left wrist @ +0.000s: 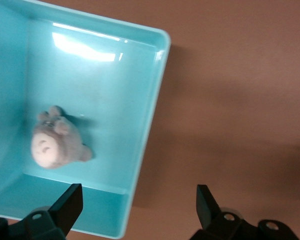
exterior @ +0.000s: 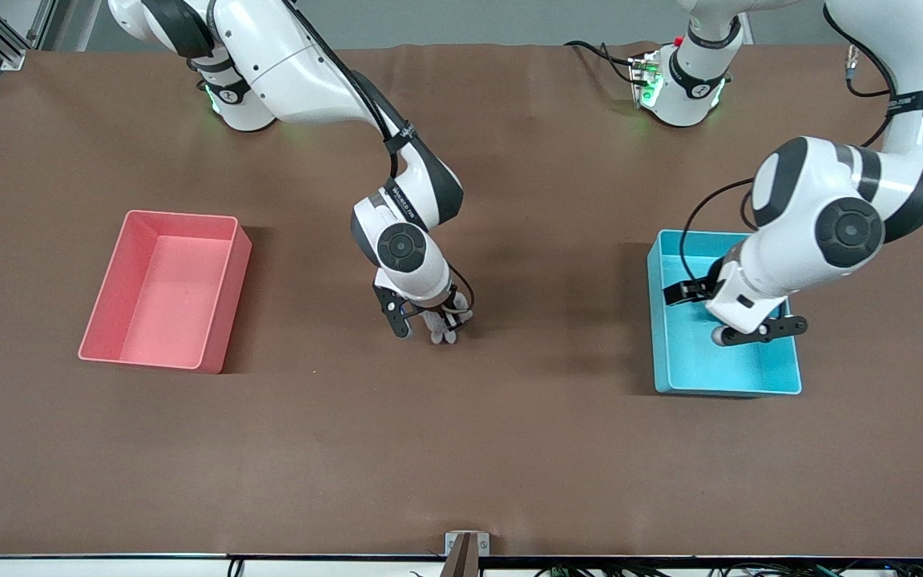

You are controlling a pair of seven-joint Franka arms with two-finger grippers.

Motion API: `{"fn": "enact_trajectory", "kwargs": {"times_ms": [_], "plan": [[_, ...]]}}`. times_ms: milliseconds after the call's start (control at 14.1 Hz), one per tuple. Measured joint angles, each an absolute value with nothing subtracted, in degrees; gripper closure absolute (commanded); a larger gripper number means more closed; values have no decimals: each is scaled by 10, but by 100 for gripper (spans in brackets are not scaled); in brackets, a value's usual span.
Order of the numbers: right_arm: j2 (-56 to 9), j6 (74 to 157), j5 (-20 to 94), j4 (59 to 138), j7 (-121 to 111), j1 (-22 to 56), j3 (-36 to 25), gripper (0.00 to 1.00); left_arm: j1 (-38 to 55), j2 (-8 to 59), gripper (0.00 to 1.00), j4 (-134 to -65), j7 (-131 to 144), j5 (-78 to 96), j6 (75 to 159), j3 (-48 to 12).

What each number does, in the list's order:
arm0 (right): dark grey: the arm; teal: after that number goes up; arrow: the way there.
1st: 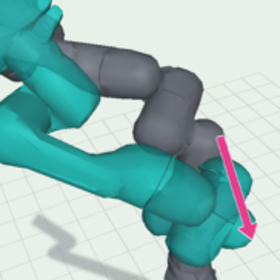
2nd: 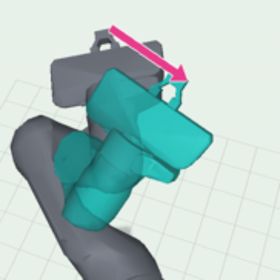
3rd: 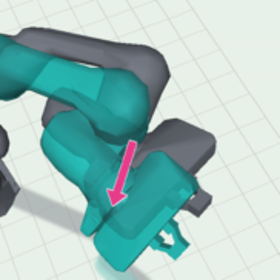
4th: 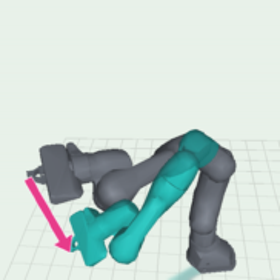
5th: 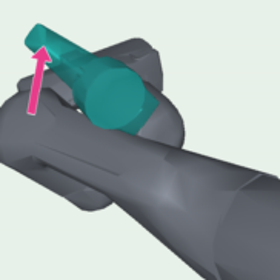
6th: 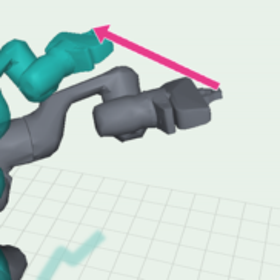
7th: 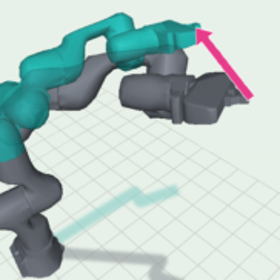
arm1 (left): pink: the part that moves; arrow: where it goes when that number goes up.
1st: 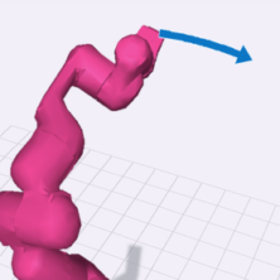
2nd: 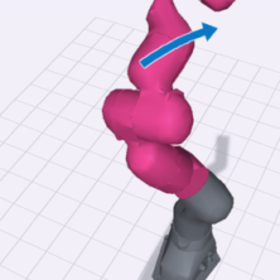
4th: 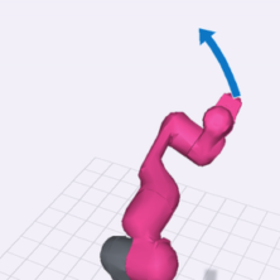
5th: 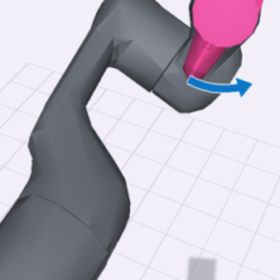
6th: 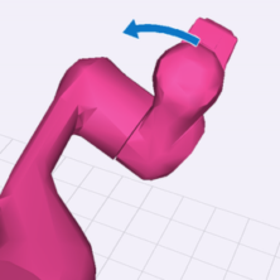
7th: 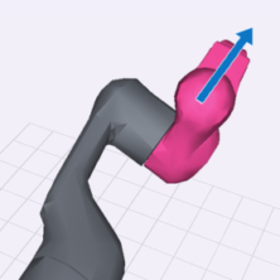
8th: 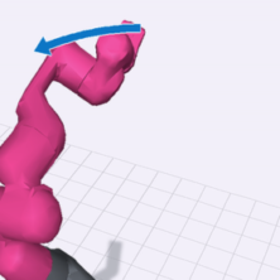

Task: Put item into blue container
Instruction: 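Hand the second plush from the right gripper to the left gripper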

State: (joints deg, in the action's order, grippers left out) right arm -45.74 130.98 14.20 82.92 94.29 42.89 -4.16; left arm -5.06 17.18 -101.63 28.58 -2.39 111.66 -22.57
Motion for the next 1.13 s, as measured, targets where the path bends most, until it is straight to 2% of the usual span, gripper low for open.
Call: {"fn": "enact_trajectory", "kwargs": {"times_ms": [283,495,848,1131], "plan": [[-449,1281,141,809,938,418,-56,0,6,220,0,-971,371,-24,1135,-237],[-422,1190,140,785,850,380,-59,0,52,267,0,-941,414,-24,1156,-238],[-330,988,125,778,504,255,-66,0,112,328,0,-894,514,-24,1246,-238],[-293,915,77,784,261,146,-66,0,162,384,0,-858,594,-24,1319,-237]]}}
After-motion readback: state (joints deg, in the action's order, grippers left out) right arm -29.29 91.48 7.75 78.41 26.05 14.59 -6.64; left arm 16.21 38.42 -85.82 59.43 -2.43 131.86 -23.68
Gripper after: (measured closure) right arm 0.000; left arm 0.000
